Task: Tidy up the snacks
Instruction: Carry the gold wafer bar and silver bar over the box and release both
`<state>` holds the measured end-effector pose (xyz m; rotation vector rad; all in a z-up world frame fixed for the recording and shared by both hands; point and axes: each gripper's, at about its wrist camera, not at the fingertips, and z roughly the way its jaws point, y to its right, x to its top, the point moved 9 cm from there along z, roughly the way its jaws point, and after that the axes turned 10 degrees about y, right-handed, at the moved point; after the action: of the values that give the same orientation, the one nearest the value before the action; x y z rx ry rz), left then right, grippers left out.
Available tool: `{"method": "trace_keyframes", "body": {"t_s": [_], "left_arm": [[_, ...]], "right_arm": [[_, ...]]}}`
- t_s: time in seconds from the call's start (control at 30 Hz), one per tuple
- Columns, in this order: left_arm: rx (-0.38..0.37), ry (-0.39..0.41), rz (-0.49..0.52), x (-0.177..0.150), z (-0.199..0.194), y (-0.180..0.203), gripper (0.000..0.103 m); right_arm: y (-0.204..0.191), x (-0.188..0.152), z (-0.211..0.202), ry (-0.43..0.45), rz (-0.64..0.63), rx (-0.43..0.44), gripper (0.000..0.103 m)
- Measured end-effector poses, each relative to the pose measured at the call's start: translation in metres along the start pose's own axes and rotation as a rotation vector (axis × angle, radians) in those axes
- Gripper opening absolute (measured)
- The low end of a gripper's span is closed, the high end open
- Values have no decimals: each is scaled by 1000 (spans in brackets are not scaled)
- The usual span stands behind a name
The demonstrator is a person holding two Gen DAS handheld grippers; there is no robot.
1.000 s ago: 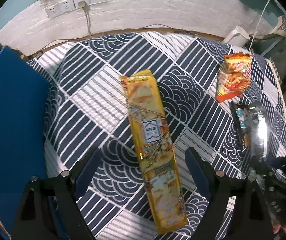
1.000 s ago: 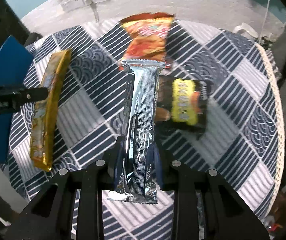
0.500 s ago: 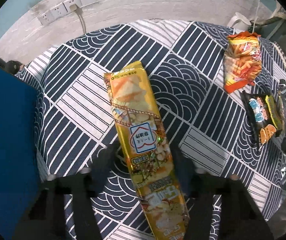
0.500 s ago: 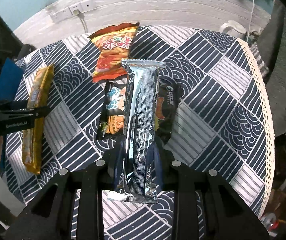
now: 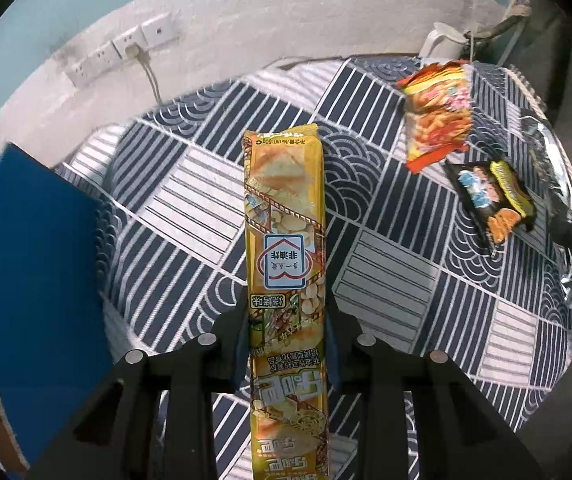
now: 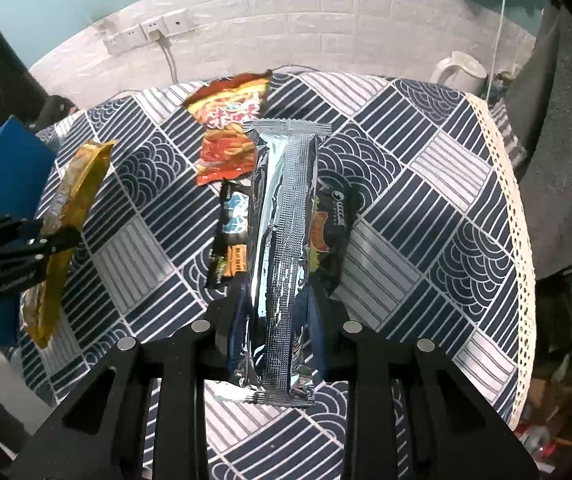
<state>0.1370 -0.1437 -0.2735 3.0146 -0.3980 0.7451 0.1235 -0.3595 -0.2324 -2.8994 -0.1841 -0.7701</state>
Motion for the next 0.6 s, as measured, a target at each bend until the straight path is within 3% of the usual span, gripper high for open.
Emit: {"method": "trace_keyframes", "body": {"t_s": [0.6], "left_arm": [[49, 162, 75, 1, -91, -37, 31]], "right_arm": [[-52, 24, -45, 78, -61, 42, 27]]}}
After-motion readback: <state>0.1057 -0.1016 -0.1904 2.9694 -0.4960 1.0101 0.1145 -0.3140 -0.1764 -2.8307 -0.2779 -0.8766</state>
